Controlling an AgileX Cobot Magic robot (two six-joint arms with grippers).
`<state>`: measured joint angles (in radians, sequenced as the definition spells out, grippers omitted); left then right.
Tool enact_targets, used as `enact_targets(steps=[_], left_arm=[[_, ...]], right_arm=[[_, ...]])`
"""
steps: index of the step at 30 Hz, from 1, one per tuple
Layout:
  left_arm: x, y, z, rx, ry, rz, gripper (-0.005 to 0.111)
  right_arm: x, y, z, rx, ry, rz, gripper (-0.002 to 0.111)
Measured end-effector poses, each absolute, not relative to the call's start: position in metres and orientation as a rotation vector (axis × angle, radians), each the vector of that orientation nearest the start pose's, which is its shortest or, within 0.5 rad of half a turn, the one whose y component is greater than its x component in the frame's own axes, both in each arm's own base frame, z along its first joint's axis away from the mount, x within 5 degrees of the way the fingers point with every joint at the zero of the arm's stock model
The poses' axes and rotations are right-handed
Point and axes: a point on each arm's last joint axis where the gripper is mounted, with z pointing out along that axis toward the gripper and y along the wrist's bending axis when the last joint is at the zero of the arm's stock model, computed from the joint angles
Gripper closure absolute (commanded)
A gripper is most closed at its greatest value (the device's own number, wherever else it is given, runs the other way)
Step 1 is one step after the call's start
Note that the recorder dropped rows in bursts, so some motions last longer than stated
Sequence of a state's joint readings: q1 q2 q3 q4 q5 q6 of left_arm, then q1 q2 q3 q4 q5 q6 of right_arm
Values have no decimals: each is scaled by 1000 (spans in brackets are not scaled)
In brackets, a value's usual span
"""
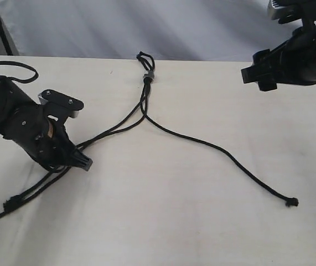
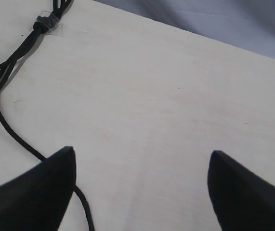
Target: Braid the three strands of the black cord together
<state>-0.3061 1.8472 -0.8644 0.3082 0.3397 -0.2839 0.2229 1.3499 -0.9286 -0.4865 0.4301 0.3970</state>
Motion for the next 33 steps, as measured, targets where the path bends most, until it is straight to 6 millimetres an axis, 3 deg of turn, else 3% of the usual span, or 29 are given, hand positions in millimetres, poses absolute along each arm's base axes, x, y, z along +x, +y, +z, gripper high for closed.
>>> enact_targets(steps=[3,6,11,14,18,23,27,33], left_arm=[[294,-107,118,465,2806,8,105],[275,-145,119,585,2818,-125,105],[244,-223,129,923,2657,-271,105],[244,-241,148,997,2561,-290,105],[249,-229,177,960,2535,-280,105],[265,-190,199,803,2558,-241,105],[275,-158,196,679,2594,-205,105],[278,-121,175,542,2634,-155,105]], right_arm=[[284,46,287,-207,2267,-133,37],[284,46,287,-202,2265,-130,37],[284,46,287,-195,2266,-127,37],[284,46,287,-195,2266,-127,37],[284,46,287,-195,2266,-127,37],[284,46,287,-195,2266,-127,37],[284,46,287,-191,2266,-125,37],[284,46,287,-182,2267,-121,37]])
